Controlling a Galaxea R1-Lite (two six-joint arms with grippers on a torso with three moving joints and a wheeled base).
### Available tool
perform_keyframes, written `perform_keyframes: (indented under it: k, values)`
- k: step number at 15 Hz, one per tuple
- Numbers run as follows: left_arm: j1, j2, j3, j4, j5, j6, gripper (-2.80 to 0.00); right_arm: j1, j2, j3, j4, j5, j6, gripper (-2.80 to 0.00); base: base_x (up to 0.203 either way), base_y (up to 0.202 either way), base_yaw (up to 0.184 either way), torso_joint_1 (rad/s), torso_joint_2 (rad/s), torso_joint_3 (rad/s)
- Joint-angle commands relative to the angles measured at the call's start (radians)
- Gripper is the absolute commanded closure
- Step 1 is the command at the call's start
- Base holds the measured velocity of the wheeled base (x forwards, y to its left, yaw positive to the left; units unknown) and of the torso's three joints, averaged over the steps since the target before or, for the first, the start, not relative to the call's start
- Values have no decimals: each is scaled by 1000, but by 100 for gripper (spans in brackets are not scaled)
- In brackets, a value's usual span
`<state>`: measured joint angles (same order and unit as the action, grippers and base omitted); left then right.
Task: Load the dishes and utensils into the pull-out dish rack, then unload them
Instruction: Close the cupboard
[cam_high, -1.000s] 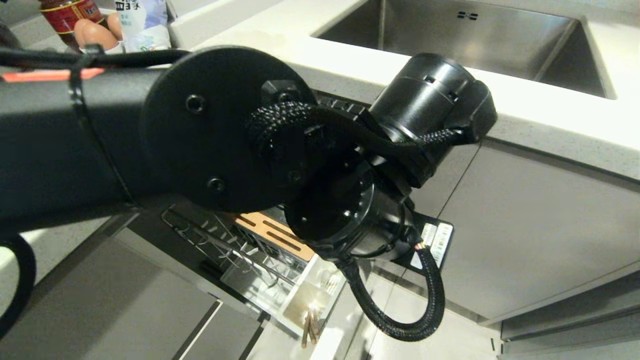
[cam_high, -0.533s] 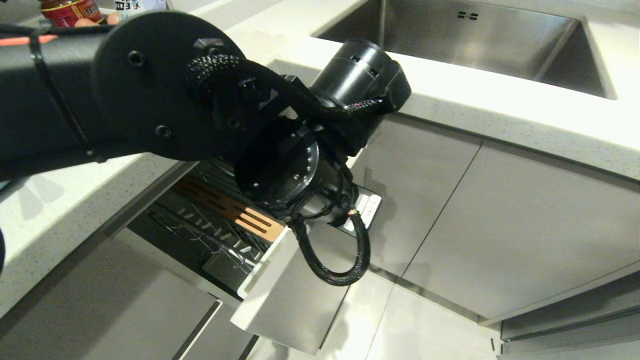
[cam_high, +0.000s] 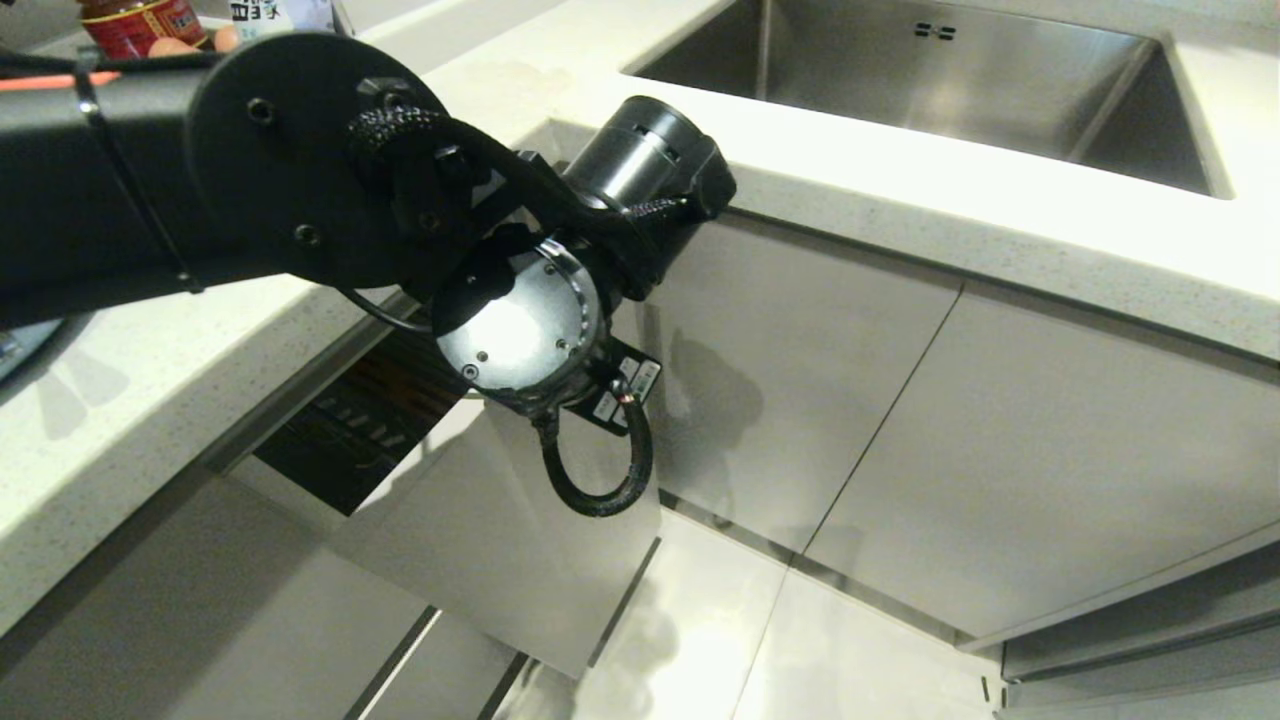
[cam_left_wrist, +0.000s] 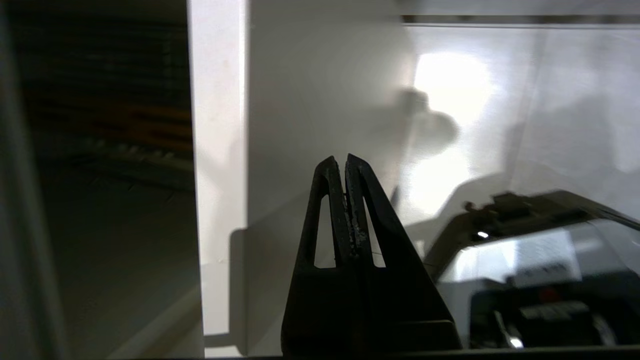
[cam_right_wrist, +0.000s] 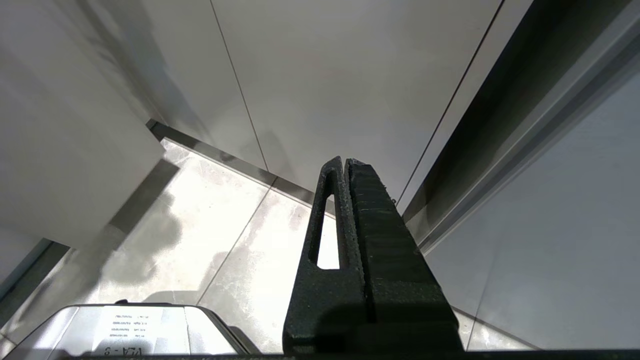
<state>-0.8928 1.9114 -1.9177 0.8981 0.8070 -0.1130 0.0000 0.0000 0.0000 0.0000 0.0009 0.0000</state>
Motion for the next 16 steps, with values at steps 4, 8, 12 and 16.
perform_keyframes:
  k: [4,8,12,16]
  values:
    - [110,-20,6,5,73,40,0,0,0,0,0,0,0,0,0,0,0,0,0,0]
    - [140,-28,5,5,109,41,0,0,0,0,0,1,0,0,0,0,0,0,0,0]
    - [138,-26,5,5,109,53,0,0,0,0,0,-1,0,0,0,0,0,0,0,0]
    - [124,-38,5,3,104,54,0,0,0,0,0,1,0,0,0,0,0,0,0,0]
